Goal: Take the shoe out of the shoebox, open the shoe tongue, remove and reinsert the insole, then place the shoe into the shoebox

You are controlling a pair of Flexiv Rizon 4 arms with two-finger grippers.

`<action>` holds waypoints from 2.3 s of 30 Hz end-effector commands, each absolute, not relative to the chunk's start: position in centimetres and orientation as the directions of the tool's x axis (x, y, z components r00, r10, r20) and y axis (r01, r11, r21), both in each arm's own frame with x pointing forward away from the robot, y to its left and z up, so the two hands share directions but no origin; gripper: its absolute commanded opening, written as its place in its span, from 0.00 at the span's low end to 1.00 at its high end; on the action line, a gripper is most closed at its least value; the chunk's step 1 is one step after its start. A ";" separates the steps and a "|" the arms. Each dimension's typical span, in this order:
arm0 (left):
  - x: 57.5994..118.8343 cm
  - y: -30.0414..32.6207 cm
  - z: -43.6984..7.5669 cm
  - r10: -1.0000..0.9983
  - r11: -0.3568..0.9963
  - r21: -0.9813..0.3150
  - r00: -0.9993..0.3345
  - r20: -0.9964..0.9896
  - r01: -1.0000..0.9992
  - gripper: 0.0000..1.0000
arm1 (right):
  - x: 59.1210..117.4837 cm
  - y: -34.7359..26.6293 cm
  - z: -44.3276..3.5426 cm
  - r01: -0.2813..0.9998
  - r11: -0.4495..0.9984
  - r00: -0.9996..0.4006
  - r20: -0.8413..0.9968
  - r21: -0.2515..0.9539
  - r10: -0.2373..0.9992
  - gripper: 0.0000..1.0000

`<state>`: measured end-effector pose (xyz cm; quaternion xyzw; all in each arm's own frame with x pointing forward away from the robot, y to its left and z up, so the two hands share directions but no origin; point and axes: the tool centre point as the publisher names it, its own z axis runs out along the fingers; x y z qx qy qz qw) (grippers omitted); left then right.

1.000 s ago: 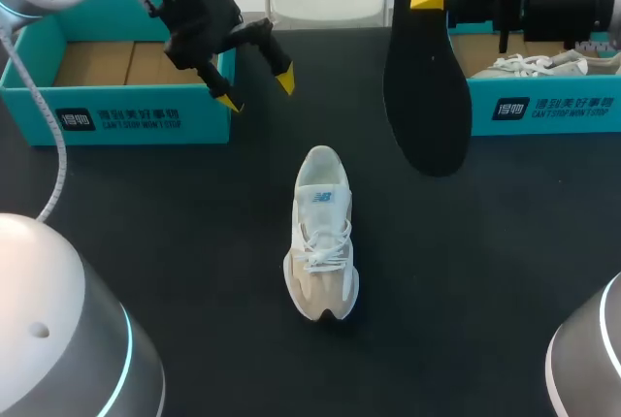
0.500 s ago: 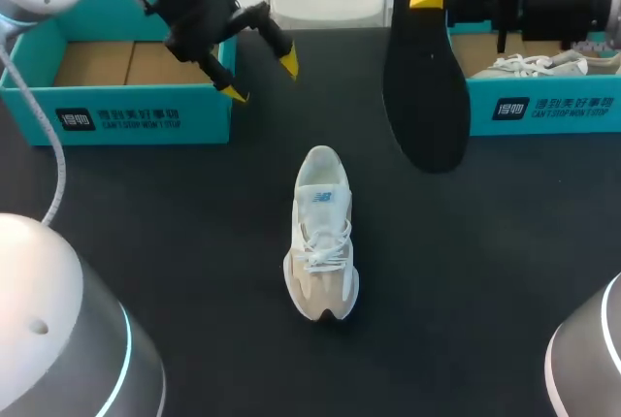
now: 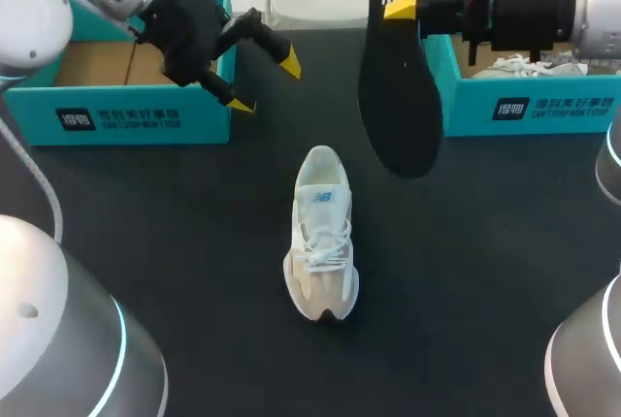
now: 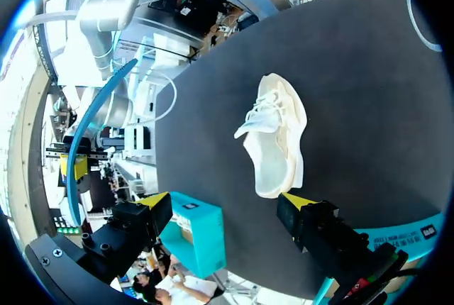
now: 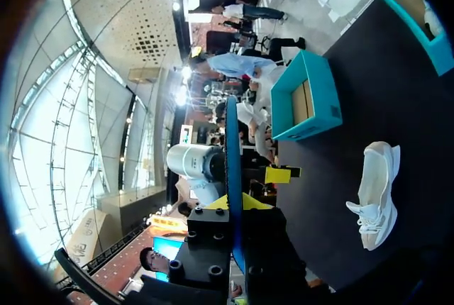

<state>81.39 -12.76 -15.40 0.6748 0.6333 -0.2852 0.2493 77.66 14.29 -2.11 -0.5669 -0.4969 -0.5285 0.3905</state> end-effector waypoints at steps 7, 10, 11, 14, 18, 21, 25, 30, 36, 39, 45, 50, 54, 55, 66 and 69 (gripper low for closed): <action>81.2 -12.7 -15.6 0.710 -0.069 -0.018 0.037 -0.703 0.997 1.00 | 77.8 14.7 -2.1 0.976 -0.204 -0.051 0.987 0.082 0.154 0.00; 81.2 -12.7 -15.6 0.710 -0.069 -0.018 0.037 -0.703 0.997 1.00 | 77.8 14.7 -2.1 0.976 -0.204 -0.051 0.987 0.082 0.154 0.00; 81.0 -12.7 -15.7 0.681 -0.062 -0.006 0.038 -0.732 0.998 1.00 | 77.8 14.7 -2.1 0.976 -0.204 -0.051 0.987 0.082 0.154 0.00; 80.1 -12.5 -15.8 0.580 -0.038 0.059 0.070 -0.812 0.998 1.00 | 77.9 14.8 -2.3 0.975 -0.213 -0.037 0.988 0.069 0.151 0.00; 79.2 -12.5 -15.9 0.443 -0.015 0.101 0.097 -0.891 0.995 1.00 | 78.7 15.2 -2.7 0.972 -0.234 0.039 0.992 -0.010 0.119 0.00; 78.2 -12.8 -15.8 0.364 0.003 0.130 0.120 -0.924 0.991 1.00 | 79.6 15.1 -3.3 0.961 -0.261 0.119 0.988 -0.090 0.098 0.00; 77.4 -12.9 -15.4 0.282 0.030 0.143 0.129 -0.951 0.989 1.00 | 80.9 14.6 -3.9 0.933 -0.315 0.207 0.976 -0.175 0.071 0.00; 76.9 -13.2 -14.7 0.200 0.011 0.108 0.104 -0.974 0.994 1.00 | 82.6 14.7 -5.1 0.874 -0.413 0.303 0.951 -0.255 0.054 0.00; 76.7 -13.8 -14.5 0.224 -0.028 0.071 0.075 -0.972 0.997 1.00 | 82.6 14.7 -5.1 0.874 -0.413 0.303 0.951 -0.255 0.054 0.00; 76.7 -13.8 -14.5 0.224 -0.028 0.071 0.075 -0.972 0.997 1.00 | 82.6 14.7 -5.1 0.874 -0.413 0.303 0.951 -0.255 0.054 0.00; 76.9 -14.0 -14.4 0.201 -0.017 0.079 0.081 -0.976 0.997 1.00 | 82.6 15.2 -5.4 0.866 -0.433 0.308 0.949 -0.250 0.068 0.00; 77.0 -14.2 -12.7 0.054 -0.004 0.050 0.050 -0.997 0.999 1.00 | 83.3 17.6 -7.6 0.858 -0.446 0.309 0.949 -0.255 0.053 0.00; 77.2 -14.1 -12.2 0.044 0.003 0.057 0.056 -0.997 0.998 1.00 | 83.9 19.2 -8.7 0.861 -0.441 0.305 0.951 -0.252 0.053 0.00; 77.2 -14.2 -12.2 0.043 0.001 0.056 0.056 -0.997 0.998 1.00 | 84.1 19.5 -8.9 0.862 -0.440 0.304 0.951 -0.251 0.053 0.00; 76.8 -16.6 -12.1 -0.001 -0.043 0.087 0.087 -0.996 0.995 1.00 | 85.6 22.9 -10.7 0.886 -0.365 0.322 0.946 -0.285 0.044 0.00; 76.9 -17.2 -12.0 -0.023 -0.041 0.089 0.088 -0.996 0.995 1.00 | 85.2 23.4 -11.2 0.886 -0.357 0.332 0.943 -0.297 0.039 0.00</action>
